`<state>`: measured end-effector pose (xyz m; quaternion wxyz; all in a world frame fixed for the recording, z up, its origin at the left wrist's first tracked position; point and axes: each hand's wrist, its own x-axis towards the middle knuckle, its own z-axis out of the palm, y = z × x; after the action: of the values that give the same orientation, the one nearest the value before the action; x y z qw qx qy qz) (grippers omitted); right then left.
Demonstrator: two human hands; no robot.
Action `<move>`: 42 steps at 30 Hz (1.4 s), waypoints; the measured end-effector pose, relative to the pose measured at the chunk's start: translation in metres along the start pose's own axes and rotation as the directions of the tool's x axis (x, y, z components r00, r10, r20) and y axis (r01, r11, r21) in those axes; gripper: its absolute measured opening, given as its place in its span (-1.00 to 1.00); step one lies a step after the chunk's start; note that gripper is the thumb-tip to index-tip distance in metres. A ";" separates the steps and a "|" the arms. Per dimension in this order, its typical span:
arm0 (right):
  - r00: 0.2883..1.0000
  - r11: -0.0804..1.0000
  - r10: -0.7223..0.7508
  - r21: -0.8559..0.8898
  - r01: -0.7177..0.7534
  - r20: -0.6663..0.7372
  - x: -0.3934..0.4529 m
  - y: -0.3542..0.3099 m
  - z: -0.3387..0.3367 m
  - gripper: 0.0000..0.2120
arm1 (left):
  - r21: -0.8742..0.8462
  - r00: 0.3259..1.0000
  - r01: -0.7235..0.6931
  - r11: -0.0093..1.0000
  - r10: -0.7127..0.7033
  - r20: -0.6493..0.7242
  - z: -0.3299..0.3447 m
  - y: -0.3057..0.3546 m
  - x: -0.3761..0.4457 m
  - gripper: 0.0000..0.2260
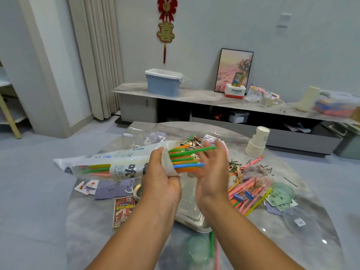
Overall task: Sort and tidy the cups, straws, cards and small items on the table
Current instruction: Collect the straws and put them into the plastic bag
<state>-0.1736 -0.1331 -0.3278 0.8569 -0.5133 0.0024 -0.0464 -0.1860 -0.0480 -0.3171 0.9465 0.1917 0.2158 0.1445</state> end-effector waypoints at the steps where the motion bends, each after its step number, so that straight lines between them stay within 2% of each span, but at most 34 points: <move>1: 0.996 0.998 -0.055 0.035 0.057 -0.063 0.005 -0.008 -0.002 -0.53 | 0.009 1.000 -0.008 1.000 0.008 0.000 -0.001 0.002 0.000 -0.72; 2: 0.987 0.992 -0.121 0.017 0.123 -0.105 0.011 -0.015 -0.005 -0.54 | 0.027 1.000 -0.009 1.000 0.009 0.002 -0.001 0.004 -0.001 -0.69; 4: 0.986 0.980 -0.163 -0.126 0.157 -0.041 0.012 -0.020 -0.006 -0.54 | 0.066 1.000 0.001 0.998 -0.001 0.002 0.000 0.001 -0.004 -0.63; 7: 0.972 0.962 0.101 -0.270 -0.041 0.212 -0.003 -0.010 0.007 -0.42 | 0.127 0.994 0.080 0.989 -0.088 0.061 -0.001 -0.016 -0.016 -0.66; 9: 0.944 0.944 0.162 -0.324 -0.063 0.287 -0.013 -0.005 0.016 -0.18 | 0.182 0.983 0.137 0.974 -0.157 0.096 -0.001 -0.020 -0.021 -0.63; 10: 0.947 0.951 0.167 -0.298 -0.082 0.273 -0.014 -0.006 0.016 -0.14 | 0.164 0.981 0.144 0.976 -0.162 0.103 -0.001 -0.022 -0.023 -0.61; 11: 0.949 0.960 0.177 -0.256 -0.109 0.260 -0.013 -0.009 0.015 -0.21 | 0.117 0.983 0.153 0.981 -0.164 0.087 0.002 -0.019 -0.025 -0.62; 13: 0.935 0.954 0.224 -0.259 -0.152 0.276 -0.008 -0.018 0.009 -0.52 | 0.114 0.984 0.154 0.981 -0.162 0.068 0.003 -0.014 -0.024 -0.72; 15: 0.935 0.882 0.247 -0.458 -0.109 0.253 -0.004 -0.024 -0.002 -0.64 | 0.193 0.985 0.160 0.968 -0.170 0.041 -0.001 -0.010 -0.024 -0.82; 17: 0.948 0.715 0.247 -0.698 -0.038 0.202 0.003 -0.026 -0.023 -0.77 | 0.246 0.984 0.179 0.953 -0.179 -0.021 -0.011 -0.004 -0.019 -0.78; 18: 0.946 0.580 0.274 -0.814 -0.018 0.175 0.007 -0.026 -0.037 -0.80 | 0.265 0.984 0.178 0.948 -0.172 -0.046 -0.016 -0.001 -0.015 -0.77; 19: 0.939 0.399 0.314 -0.917 0.004 0.141 0.010 -0.026 -0.051 -0.81 | 0.294 0.984 0.175 0.940 -0.162 -0.070 -0.021 0.004 -0.012 -0.77; 21: 0.920 0.024 0.393 -1.000 0.000 0.009 0.010 -0.024 -0.075 -0.83 | 0.344 0.984 0.173 0.923 -0.143 -0.110 -0.029 0.011 -0.006 -0.76; 22: 0.903 -0.088 0.424 -0.995 -0.038 -0.072 0.008 -0.020 -0.085 -0.85 | 0.354 0.984 0.167 0.920 -0.130 -0.125 -0.033 0.013 -0.004 -0.76; 23: 0.878 -0.141 0.458 -0.986 -0.083 -0.140 0.006 -0.016 -0.094 -0.84 | 0.357 0.983 0.165 0.920 -0.123 -0.137 -0.035 0.015 -0.002 -0.74; 26: 0.823 -0.167 0.516 -0.970 -0.177 -0.239 0.003 0.001 -0.107 -0.80 | 0.356 0.986 0.153 0.922 -0.116 -0.123 -0.038 0.018 -0.003 -0.66; 29: 0.875 -0.105 0.450 -0.984 -0.147 -0.178 0.010 0.007 -0.107 -0.76 | 0.520 0.994 0.105 0.848 -0.068 -0.089 -0.036 0.012 -0.003 -0.42; 31: 0.874 -0.072 0.438 -0.978 -0.198 -0.209 0.016 0.004 -0.104 -0.72 | 0.660 0.996 0.084 0.747 -0.090 -0.025 -0.034 0.007 -0.003 -0.41; 34: 0.802 0.013 0.525 -0.939 -0.342 -0.285 0.017 0.000 -0.100 -0.69 | 0.844 0.980 0.053 0.533 -0.190 0.058 -0.032 0.002 -0.001 -0.47; 37: 0.817 -0.030 0.542 -0.976 -0.215 -0.197 0.016 0.010 -0.100 -0.81 | 0.937 0.971 0.012 0.348 -0.228 0.072 -0.034 -0.006 0.012 -0.55; 39: 0.854 -0.052 0.503 -0.991 -0.126 -0.135 0.018 0.018 -0.101 -0.86 | 0.963 0.974 -0.022 0.268 -0.214 0.082 -0.036 -0.011 0.020 -0.55; 42: 0.881 -0.071 0.460 -0.994 -0.081 -0.105 0.024 0.028 -0.102 -0.86 | 0.981 0.980 -0.047 0.190 -0.179 0.081 -0.041 -0.018 0.035 -0.45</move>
<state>-0.1526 -0.2117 -0.3998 0.2214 -0.9512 0.0228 0.2136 -0.1714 -0.0392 -0.3708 0.6290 0.7513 0.1812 -0.0843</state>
